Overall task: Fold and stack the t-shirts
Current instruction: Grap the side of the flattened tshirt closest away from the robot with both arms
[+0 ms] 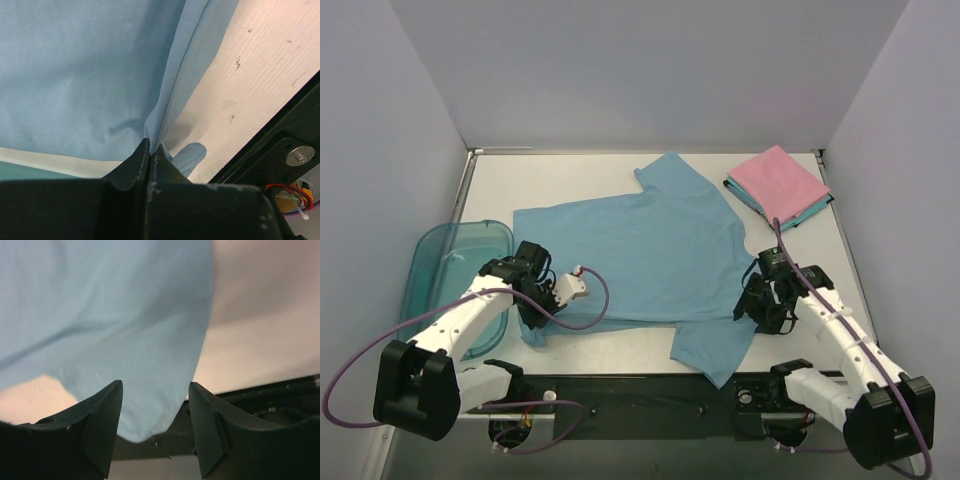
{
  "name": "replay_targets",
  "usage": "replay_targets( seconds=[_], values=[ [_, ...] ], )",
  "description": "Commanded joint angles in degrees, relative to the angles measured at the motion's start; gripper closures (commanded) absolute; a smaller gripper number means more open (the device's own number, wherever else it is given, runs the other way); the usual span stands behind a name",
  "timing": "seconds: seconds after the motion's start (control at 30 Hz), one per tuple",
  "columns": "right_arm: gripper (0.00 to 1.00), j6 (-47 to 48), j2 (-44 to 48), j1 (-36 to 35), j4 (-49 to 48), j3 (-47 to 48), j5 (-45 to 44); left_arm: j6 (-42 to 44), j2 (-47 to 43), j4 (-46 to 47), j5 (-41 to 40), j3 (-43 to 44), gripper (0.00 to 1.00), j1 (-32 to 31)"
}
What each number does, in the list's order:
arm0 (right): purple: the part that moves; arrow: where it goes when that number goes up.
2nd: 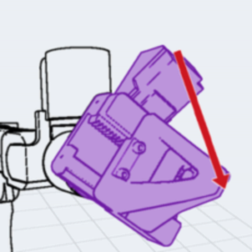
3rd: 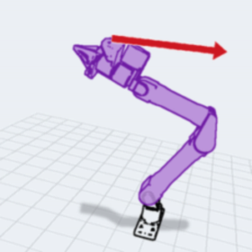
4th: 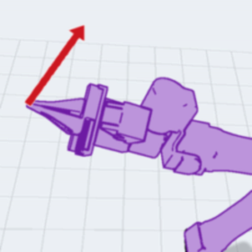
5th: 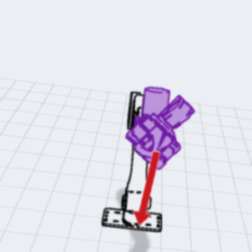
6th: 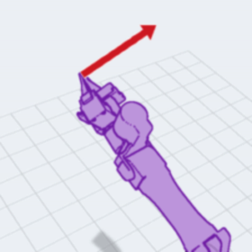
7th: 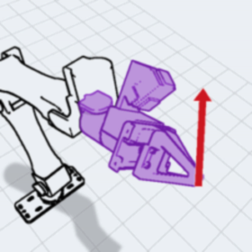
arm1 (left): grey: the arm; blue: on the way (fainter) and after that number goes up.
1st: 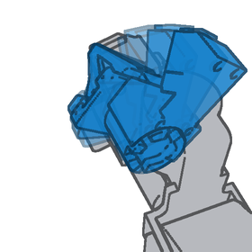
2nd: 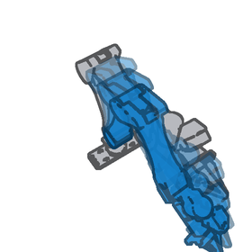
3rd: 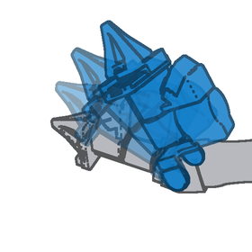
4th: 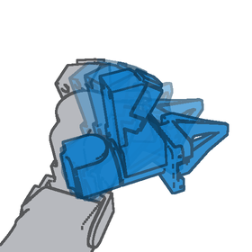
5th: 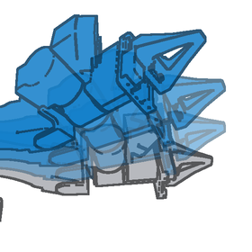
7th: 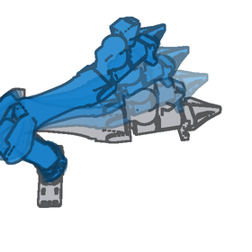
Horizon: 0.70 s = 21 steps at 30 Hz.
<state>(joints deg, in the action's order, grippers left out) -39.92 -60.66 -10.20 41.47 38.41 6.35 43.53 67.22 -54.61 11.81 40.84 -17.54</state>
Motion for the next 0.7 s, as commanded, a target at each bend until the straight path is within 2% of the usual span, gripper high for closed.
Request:
replay_targets(
  seconds=[0.0, 0.07, 0.17, 0.27, 0.33, 0.5, 0.57, 0.67],
  values=[
    [0.49, -12.5, 4.9, -9.0, 13.0, 0.0, -1.6, -1.2, -0.2, -0.2, 1.4, 0.6, 1.0, -0.2],
    [0.49, -16.9, 6.4, -12.9, 15.3, -2.2, -1.0, -1.2, -0.2, -0.3, 0.9, 0.9, 1.0, -0.4],
    [0.49, -21.1, 9.0, -17.3, 13.0, -9.3, 2.0, -1.1, -0.3, -0.5, 0.1, 0.9, 1.0, -0.8],
    [0.5, -22.0, 8.6, -17.8, 0.2, -14.9, 7.3, -1.0, -0.2, -0.2, 0.3, 0.6, 1.0, -1.1],
    [0.5, -22.0, 5.6, -17.7, -4.2, -16.4, 7.8, -0.9, 0.1, -0.2, 0.2, 0.9, 1.0, -1.4],
    [0.52, -21.3, -0.9, -17.6, -5.8, -16.9, 4.9, -0.7, 0.2, -0.7, -0.3, 2.4, 1.0, -1.6],
    [0.66, -21.6, -1.1, -17.6, -7.5, -17.7, 4.8, -0.6, 0.5, -0.6, -0.6, 3.1, 1.0, -1.6],
    [0.98, -21.3, 0.2, -16.4, -6.9, -17.9, 4.2, -0.8, 0.6, -0.8, -0.7, 4.2, 1.0, -1.6]
  ],
)
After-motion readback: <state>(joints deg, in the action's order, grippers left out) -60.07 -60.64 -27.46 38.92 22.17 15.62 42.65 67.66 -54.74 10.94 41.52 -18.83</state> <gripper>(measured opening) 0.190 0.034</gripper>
